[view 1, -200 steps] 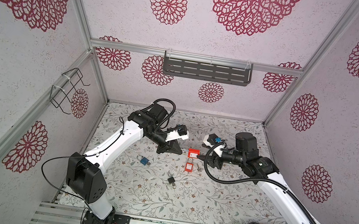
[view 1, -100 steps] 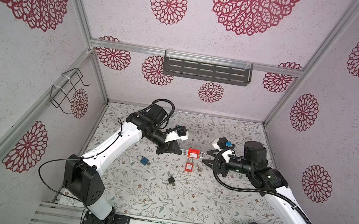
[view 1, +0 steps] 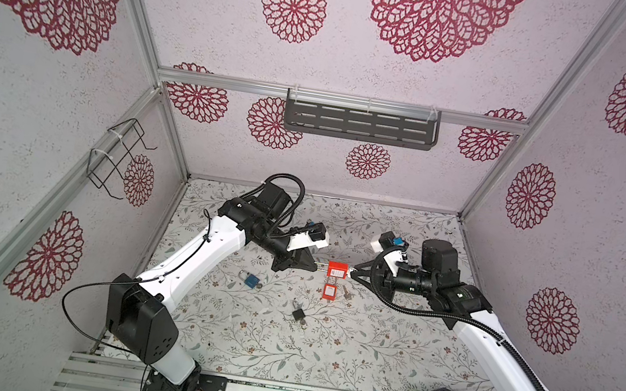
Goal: Lock with the key
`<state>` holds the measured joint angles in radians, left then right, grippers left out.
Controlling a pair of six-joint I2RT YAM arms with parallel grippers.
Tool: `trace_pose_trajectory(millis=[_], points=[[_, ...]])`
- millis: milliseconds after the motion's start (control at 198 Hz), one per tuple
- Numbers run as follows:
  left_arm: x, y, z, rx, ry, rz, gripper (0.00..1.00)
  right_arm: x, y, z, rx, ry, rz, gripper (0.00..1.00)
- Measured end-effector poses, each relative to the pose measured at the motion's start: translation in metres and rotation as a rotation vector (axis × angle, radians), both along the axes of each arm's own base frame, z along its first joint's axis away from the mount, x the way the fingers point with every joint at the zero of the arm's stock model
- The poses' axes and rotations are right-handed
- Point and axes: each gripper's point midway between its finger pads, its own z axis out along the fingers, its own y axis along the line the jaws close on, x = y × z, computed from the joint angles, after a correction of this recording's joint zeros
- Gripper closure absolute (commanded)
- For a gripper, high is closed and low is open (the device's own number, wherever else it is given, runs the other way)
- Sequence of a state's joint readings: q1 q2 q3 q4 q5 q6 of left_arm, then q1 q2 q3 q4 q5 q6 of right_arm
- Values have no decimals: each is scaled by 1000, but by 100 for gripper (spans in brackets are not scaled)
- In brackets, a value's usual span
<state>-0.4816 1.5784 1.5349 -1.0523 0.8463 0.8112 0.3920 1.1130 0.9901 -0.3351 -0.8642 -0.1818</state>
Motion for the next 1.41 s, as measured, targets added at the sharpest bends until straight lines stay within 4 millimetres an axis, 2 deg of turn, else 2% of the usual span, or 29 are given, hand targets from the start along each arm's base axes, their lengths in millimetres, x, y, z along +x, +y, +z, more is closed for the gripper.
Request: trace_pose_trajectory(millis=[91, 434, 832, 1412], points=[[0, 0, 0, 2, -1, 1, 100, -1, 2, -1, 7, 19, 10, 79], [-1, -1, 0, 2, -1, -3, 100, -2, 3, 1, 18, 13, 27, 91], [-1, -1, -3, 4, 11, -9, 100, -9, 3, -2, 9, -13, 73, 94], [-3, -5, 0, -14, 18, -29, 100, -13, -2, 2, -16, -233, 95, 98]])
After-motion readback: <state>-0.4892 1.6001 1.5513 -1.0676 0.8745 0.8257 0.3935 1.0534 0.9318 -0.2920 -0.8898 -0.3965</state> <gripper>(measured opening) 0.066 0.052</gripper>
